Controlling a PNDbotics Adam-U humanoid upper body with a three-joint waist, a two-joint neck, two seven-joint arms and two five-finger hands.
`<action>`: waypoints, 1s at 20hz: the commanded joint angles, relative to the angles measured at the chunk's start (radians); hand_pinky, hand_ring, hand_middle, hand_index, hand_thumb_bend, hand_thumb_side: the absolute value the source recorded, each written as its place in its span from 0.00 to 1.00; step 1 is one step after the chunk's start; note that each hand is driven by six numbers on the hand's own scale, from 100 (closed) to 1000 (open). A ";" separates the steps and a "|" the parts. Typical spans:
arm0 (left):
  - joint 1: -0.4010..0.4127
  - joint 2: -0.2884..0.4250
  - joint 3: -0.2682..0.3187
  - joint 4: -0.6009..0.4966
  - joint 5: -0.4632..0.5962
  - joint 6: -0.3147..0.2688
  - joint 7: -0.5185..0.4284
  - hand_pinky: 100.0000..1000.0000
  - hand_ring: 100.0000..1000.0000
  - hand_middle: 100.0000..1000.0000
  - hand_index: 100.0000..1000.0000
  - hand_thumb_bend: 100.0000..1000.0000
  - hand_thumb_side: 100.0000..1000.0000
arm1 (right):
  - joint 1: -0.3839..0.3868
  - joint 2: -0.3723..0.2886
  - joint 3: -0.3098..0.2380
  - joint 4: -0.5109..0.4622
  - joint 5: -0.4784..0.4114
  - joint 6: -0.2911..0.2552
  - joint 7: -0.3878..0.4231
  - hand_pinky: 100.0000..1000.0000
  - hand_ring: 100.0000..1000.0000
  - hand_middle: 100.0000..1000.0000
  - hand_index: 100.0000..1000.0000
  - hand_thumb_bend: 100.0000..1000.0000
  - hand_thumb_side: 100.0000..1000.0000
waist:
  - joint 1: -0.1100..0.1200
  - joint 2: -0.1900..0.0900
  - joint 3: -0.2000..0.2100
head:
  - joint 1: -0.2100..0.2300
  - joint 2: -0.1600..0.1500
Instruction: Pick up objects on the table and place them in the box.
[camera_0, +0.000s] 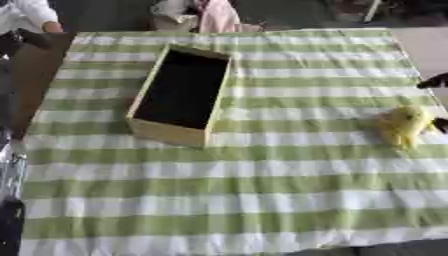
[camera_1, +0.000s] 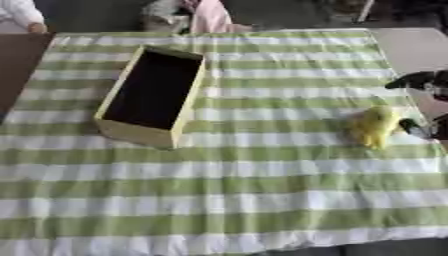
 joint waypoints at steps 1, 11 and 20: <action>-0.009 0.026 0.001 -0.019 -0.001 0.002 0.001 0.42 0.96 0.83 0.67 0.00 0.70 | -0.021 -0.033 -0.005 -0.005 -0.006 -0.016 0.021 1.00 0.93 0.90 1.00 0.07 0.28 | -0.001 -0.018 -0.002 | -0.001 0.002; -0.009 0.024 0.000 -0.019 0.000 0.003 -0.001 0.42 0.96 0.83 0.67 0.00 0.70 | -0.035 -0.011 0.012 0.020 0.016 -0.019 0.033 0.99 0.92 0.89 1.00 0.08 0.32 | 0.001 -0.015 0.001 | -0.020 -0.007; -0.010 0.022 0.000 -0.019 0.003 0.004 -0.003 0.42 0.97 0.84 0.67 0.00 0.70 | -0.062 0.019 0.031 0.076 0.071 -0.035 0.020 0.98 0.92 0.88 1.00 0.11 0.34 | 0.004 -0.009 0.005 | -0.025 -0.007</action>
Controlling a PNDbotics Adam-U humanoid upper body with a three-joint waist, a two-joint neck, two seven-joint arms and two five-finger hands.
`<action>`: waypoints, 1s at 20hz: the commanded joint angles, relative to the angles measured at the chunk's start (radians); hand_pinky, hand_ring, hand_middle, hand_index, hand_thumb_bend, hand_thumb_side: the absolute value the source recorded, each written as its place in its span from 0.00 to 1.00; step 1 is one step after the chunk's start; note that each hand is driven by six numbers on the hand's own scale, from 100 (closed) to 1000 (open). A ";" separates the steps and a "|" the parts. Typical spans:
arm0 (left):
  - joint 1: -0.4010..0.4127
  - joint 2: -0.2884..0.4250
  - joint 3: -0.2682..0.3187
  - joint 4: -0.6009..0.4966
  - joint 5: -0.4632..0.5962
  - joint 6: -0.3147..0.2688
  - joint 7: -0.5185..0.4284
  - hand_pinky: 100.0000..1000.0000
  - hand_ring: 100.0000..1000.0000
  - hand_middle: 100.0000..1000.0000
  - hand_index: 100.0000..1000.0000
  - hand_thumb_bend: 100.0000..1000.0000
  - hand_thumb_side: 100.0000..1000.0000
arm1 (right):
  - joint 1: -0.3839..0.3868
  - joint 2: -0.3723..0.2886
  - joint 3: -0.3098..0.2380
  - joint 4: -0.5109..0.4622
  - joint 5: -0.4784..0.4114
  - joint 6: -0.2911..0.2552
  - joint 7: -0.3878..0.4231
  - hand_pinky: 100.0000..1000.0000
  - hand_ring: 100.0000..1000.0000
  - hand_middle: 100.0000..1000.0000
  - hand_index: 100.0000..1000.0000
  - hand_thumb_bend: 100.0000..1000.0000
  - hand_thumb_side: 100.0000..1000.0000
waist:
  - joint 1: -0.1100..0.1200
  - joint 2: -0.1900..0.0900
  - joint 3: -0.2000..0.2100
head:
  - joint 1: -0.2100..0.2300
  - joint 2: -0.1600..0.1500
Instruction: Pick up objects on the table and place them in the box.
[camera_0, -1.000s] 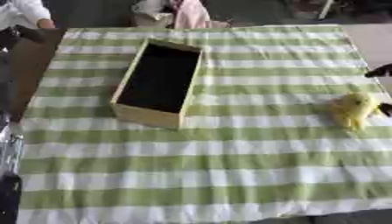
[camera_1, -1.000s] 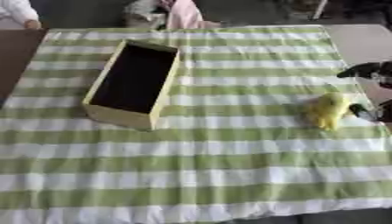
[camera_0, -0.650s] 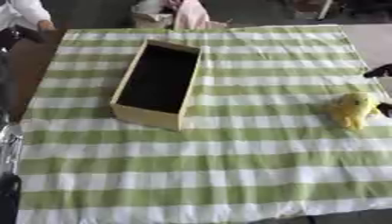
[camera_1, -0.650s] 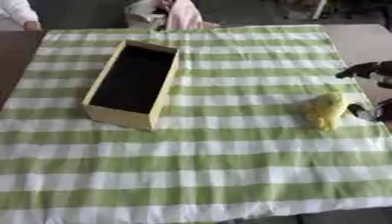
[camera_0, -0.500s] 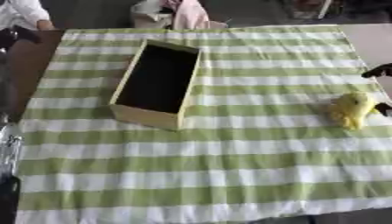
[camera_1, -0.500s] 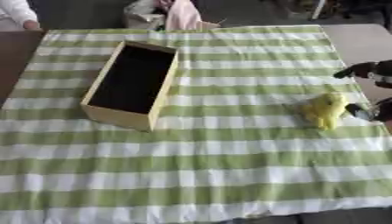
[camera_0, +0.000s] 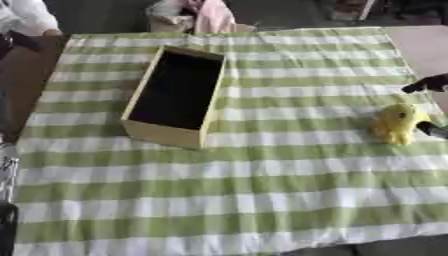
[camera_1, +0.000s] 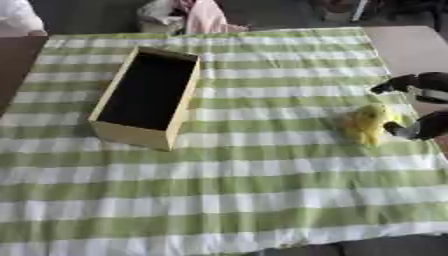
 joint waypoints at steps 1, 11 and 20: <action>-0.010 0.022 0.000 -0.019 0.003 0.002 -0.002 0.42 0.97 0.84 0.67 0.00 0.70 | -0.028 -0.012 0.000 0.019 0.025 -0.035 0.015 0.98 0.92 0.88 1.00 0.11 0.34 | 0.000 -0.011 0.002 | -0.002 -0.007; -0.012 0.018 0.001 -0.019 0.006 0.003 -0.004 0.42 0.97 0.84 0.67 0.00 0.71 | -0.062 0.021 0.013 0.090 0.062 -0.036 0.032 0.98 0.91 0.88 1.00 0.08 0.28 | 0.004 -0.006 0.010 | -0.009 -0.009; -0.012 0.018 0.001 -0.019 0.007 0.004 -0.008 0.41 0.97 0.84 0.67 0.00 0.70 | -0.075 0.000 0.004 0.126 0.083 -0.016 0.036 1.00 0.91 0.88 1.00 0.03 0.14 | 0.005 -0.001 0.012 | -0.006 -0.006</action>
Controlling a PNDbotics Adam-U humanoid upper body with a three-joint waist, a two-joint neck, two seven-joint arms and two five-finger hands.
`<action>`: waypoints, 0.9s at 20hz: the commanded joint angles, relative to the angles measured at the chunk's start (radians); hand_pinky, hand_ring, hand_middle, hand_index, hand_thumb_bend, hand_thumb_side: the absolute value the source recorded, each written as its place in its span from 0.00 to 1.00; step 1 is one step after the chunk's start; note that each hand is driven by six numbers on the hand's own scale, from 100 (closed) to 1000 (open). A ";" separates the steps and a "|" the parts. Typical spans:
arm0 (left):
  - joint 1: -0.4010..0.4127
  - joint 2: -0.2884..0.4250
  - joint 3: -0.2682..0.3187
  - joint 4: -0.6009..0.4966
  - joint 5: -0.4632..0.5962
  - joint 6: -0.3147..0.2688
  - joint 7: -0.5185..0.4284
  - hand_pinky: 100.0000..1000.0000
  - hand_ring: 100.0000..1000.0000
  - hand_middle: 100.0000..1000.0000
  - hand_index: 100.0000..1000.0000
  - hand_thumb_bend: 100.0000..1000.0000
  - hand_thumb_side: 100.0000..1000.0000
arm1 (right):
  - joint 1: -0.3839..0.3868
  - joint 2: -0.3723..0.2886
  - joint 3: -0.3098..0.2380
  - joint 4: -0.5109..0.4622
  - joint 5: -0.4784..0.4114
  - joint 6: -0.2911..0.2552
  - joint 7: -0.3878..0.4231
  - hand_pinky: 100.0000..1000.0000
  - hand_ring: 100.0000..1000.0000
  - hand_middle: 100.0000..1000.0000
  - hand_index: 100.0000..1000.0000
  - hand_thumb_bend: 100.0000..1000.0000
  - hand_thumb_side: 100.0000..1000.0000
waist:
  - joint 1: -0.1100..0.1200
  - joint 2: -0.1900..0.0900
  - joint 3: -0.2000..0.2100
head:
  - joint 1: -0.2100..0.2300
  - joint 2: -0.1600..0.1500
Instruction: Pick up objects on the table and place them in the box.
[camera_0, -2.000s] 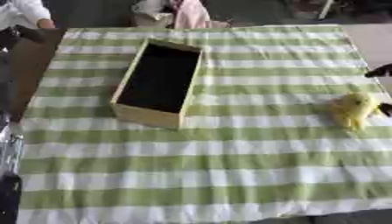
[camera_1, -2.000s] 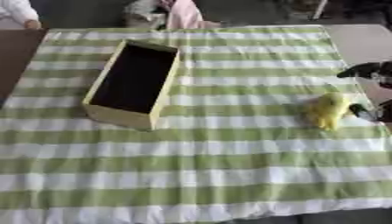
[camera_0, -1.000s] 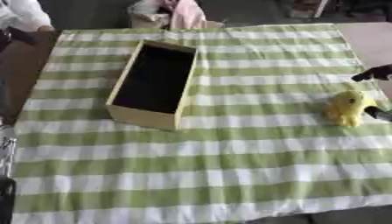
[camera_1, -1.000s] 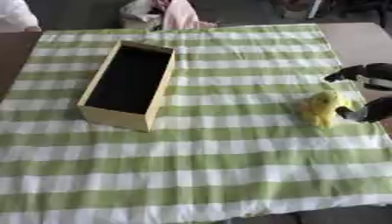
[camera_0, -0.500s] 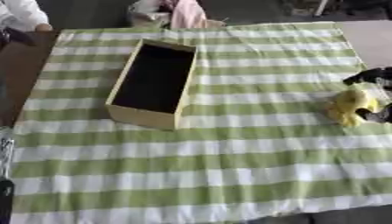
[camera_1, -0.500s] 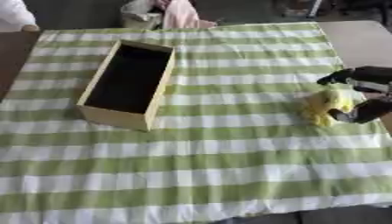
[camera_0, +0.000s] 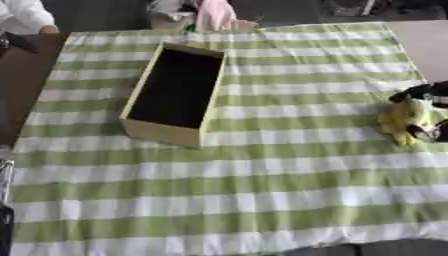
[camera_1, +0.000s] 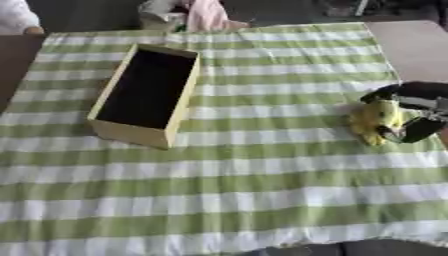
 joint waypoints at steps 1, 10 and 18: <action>-0.013 0.019 0.001 -0.019 0.006 0.000 -0.004 0.41 0.97 0.84 0.67 0.00 0.70 | -0.021 -0.047 -0.010 0.003 0.014 -0.021 0.030 1.00 0.91 0.88 1.00 0.05 0.14 | -0.002 -0.011 0.002 | 0.000 -0.006; -0.014 0.018 0.001 -0.019 0.006 0.000 -0.007 0.41 0.97 0.84 0.67 0.00 0.70 | -0.033 -0.038 -0.009 0.033 0.066 -0.023 0.044 0.98 0.89 0.84 1.00 0.16 0.29 | -0.001 -0.006 0.006 | -0.004 -0.009; -0.013 0.017 0.003 -0.019 0.006 -0.001 -0.008 0.41 0.97 0.84 0.66 0.00 0.70 | -0.035 -0.018 0.000 0.053 0.153 -0.032 0.013 0.79 0.80 0.75 0.97 0.18 0.34 | 0.000 -0.004 0.006 | -0.013 -0.008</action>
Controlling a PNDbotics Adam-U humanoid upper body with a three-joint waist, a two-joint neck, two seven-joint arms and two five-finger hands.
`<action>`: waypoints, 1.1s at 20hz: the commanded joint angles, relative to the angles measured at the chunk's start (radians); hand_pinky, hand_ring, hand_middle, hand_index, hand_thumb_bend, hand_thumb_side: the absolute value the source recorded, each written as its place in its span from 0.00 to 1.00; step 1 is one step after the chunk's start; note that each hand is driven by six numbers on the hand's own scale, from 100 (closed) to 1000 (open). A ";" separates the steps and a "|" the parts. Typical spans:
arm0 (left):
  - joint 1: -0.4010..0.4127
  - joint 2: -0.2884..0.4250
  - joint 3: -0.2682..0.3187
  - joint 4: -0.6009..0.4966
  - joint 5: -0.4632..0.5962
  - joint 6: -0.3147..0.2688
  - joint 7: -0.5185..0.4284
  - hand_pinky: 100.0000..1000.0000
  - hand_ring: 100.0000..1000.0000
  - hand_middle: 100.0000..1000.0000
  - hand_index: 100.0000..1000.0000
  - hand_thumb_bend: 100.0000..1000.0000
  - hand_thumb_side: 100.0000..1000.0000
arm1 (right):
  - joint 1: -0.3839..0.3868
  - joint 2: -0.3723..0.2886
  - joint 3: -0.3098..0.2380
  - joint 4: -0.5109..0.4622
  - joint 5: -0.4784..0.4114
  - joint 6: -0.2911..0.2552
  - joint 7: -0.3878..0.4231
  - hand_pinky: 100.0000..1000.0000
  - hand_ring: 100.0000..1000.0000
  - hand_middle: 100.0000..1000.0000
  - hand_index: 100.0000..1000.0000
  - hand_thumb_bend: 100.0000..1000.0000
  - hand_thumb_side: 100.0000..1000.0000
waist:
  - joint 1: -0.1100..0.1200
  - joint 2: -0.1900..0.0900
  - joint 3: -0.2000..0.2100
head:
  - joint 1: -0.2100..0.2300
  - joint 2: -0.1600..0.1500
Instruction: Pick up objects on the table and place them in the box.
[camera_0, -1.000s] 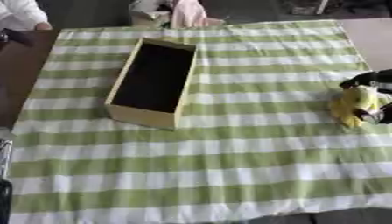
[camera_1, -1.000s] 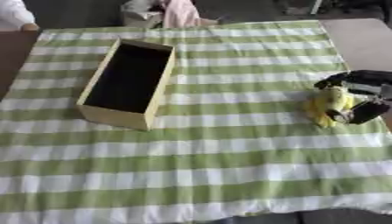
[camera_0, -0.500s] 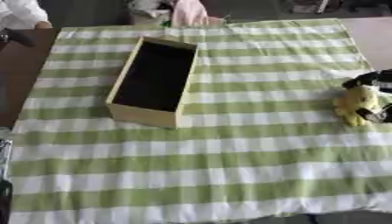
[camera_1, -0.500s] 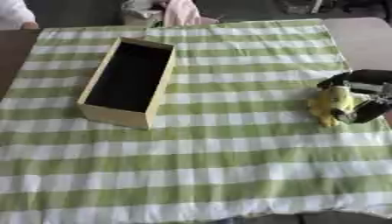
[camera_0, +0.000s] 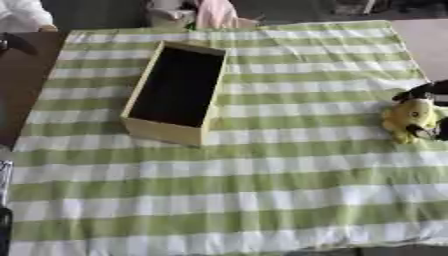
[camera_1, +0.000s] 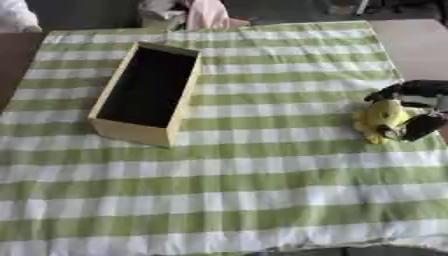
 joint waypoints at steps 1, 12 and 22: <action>-0.012 0.017 0.002 -0.019 0.005 -0.001 -0.003 0.41 0.97 0.84 0.66 0.00 0.70 | -0.006 -0.017 -0.002 0.009 0.031 -0.029 0.007 0.76 0.79 0.73 0.95 0.16 0.32 | 0.000 -0.010 -0.001 | -0.003 -0.007; -0.009 0.016 0.004 -0.019 0.004 -0.001 -0.007 0.41 0.97 0.84 0.66 0.00 0.70 | -0.002 -0.006 0.007 -0.002 -0.020 -0.030 -0.061 0.62 0.71 0.63 0.80 0.07 0.26 | 0.000 -0.010 -0.002 | -0.008 -0.007; -0.005 0.014 0.007 -0.019 0.004 0.001 -0.008 0.41 0.98 0.84 0.66 0.00 0.70 | 0.006 -0.015 -0.007 -0.015 -0.111 -0.008 -0.074 0.54 0.66 0.61 0.76 0.00 0.17 | -0.004 -0.012 -0.004 | -0.008 -0.007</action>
